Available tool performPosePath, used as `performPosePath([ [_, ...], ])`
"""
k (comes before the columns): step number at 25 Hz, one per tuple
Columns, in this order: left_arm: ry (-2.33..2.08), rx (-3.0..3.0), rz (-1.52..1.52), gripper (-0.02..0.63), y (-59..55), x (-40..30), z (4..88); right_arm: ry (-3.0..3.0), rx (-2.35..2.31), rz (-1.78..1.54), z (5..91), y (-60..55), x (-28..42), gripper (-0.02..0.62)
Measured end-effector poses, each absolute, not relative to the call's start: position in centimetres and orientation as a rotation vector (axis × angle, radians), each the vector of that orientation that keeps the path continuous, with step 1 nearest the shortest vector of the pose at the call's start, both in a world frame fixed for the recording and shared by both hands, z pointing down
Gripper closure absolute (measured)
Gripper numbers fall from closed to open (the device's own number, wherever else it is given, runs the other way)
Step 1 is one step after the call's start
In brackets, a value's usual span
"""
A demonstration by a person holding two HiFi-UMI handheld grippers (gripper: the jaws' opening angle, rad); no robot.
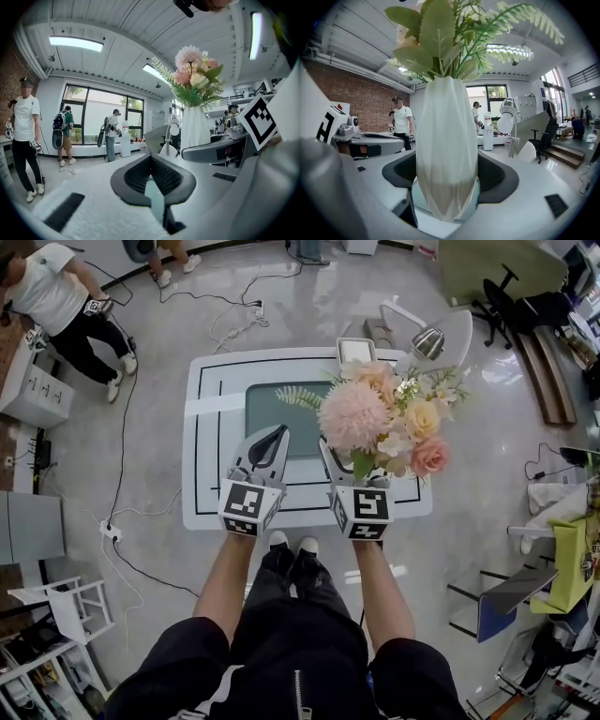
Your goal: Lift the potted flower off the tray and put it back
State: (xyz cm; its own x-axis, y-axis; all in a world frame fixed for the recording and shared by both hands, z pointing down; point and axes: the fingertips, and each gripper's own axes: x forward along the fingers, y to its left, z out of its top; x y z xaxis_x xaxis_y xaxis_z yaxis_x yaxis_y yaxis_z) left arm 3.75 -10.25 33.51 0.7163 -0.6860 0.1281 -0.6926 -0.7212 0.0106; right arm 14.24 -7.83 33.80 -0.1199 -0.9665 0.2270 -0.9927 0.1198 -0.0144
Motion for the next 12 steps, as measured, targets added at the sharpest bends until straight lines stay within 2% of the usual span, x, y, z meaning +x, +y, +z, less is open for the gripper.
performPosePath([
  [12, -1.143, 2.814, 0.235, 0.601, -10.6, 3.8, 36.1, -2.246, 1.942, 0.27, 36.4, -8.7, 14.6, 0.224],
])
